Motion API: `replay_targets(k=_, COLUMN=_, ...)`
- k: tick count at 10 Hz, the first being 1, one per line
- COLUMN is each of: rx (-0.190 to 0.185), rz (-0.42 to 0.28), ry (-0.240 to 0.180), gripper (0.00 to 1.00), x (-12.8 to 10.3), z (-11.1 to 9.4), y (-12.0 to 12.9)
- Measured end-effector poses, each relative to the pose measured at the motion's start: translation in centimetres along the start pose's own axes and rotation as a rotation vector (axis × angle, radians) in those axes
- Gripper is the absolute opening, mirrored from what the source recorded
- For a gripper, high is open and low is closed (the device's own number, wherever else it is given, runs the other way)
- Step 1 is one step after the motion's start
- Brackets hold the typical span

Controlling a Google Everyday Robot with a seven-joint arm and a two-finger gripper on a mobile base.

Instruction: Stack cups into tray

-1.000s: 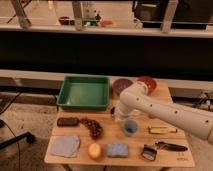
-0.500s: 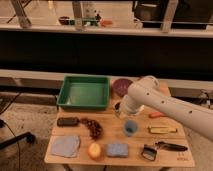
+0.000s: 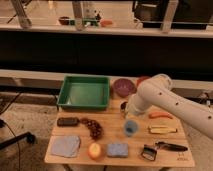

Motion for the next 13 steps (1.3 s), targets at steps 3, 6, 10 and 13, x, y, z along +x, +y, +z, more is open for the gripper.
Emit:
replay_targets(k=3, rx=-0.013, rz=0.001, ry=0.018, gripper=0.0, x=1.5, z=-1.0, y=1.7)
replay_targets(k=6, rx=-0.035, rz=0.016, ry=0.029, gripper=0.0, x=2.8, z=-0.7, y=3.0)
replay_targets(k=10, rx=-0.078, rz=0.021, ry=0.034, gripper=0.0, x=3.0, z=0.8, y=4.2)
replay_targets(k=13, rx=-0.101, rz=0.011, ry=0.032, gripper=0.0, x=2.6, z=1.5, y=4.6)
